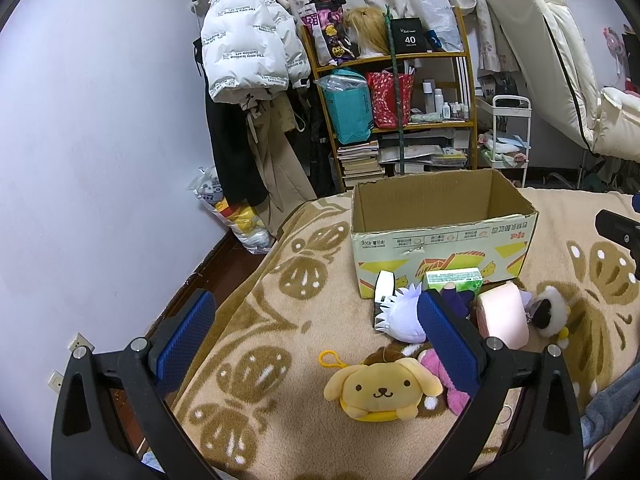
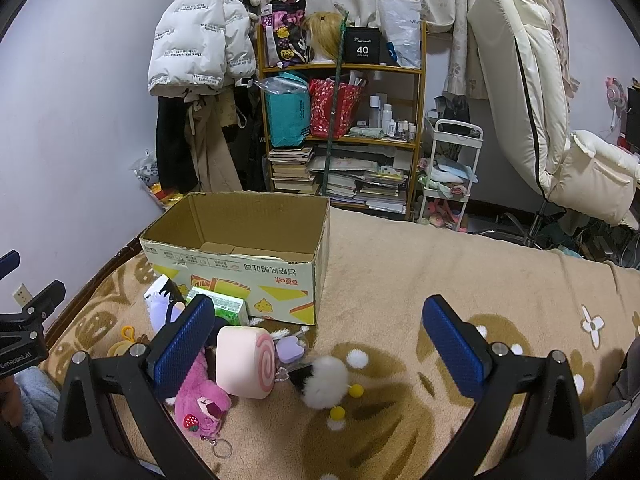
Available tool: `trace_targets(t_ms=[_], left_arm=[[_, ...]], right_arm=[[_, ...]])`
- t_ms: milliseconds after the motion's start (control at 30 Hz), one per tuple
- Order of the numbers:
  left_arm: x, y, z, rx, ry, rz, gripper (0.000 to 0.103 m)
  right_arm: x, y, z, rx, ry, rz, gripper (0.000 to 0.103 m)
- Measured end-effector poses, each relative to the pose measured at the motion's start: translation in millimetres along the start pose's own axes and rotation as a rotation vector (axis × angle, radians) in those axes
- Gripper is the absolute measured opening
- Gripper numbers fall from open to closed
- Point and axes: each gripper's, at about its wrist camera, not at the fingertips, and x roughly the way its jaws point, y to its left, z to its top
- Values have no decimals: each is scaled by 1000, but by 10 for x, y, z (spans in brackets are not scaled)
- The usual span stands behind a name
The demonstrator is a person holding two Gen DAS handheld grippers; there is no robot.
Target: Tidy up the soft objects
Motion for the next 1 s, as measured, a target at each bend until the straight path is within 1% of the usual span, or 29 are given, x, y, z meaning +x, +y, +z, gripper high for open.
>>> trace_targets(t_ms=[233, 400, 533, 600, 700, 867, 1000], left_arm=[[30, 82, -26, -6, 5, 2, 100], [90, 83, -4, -3, 32, -4, 100], [207, 101, -16, -7, 80, -6, 100], [262, 101, -14, -10, 99, -8, 100], [362, 116, -10, -17, 136, -8, 100], [557, 91, -46, -18, 217, -44, 100], [653, 20, -79, 7, 249, -41, 100]], right_arm=[[5, 0, -1, 1, 2, 0, 103], [19, -8, -15, -1, 8, -1, 103], [29, -15, -40, -7, 8, -5, 103], [38, -12, -37, -11, 13, 8, 103], [76, 12, -67, -28, 32, 23, 103], [188, 71, -89, -5, 68, 63, 103], [282, 157, -98, -9, 95, 83, 103]])
